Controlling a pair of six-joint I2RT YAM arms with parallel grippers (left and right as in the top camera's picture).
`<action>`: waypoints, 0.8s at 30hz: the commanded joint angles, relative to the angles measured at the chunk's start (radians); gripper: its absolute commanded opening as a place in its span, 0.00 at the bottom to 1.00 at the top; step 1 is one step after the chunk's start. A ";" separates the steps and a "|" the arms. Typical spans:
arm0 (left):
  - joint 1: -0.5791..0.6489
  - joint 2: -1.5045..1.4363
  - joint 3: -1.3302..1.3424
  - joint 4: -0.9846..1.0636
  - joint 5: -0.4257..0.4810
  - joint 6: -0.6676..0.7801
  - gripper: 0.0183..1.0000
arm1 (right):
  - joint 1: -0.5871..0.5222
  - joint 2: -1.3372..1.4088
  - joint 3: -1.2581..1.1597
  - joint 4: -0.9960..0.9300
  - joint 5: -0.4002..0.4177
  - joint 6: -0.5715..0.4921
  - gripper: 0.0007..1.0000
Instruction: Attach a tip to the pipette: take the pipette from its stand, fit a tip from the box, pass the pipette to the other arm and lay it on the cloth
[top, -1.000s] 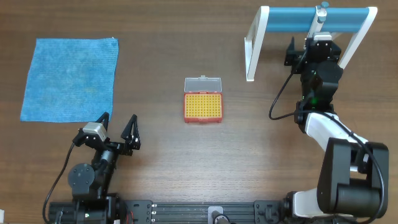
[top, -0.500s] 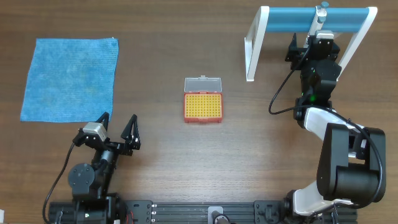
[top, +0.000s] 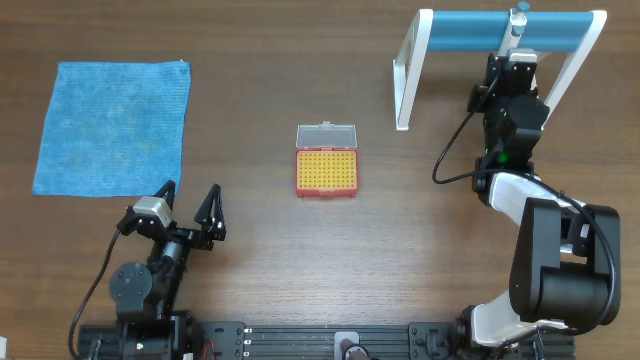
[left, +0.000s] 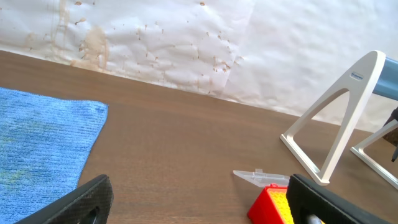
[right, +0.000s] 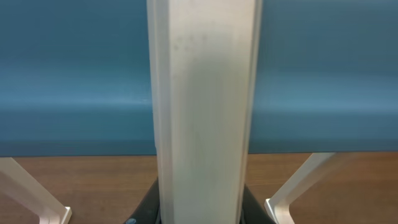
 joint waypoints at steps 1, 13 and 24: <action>0.004 -0.005 -0.002 -0.007 -0.005 -0.008 0.90 | -0.001 0.003 0.023 0.009 -0.010 0.004 0.08; 0.004 -0.005 -0.002 -0.007 -0.005 -0.008 0.90 | 0.003 -0.140 0.017 -0.029 -0.010 0.004 0.08; 0.004 -0.005 -0.002 -0.007 -0.005 -0.008 0.90 | 0.069 -0.306 -0.171 0.032 -0.040 0.004 0.08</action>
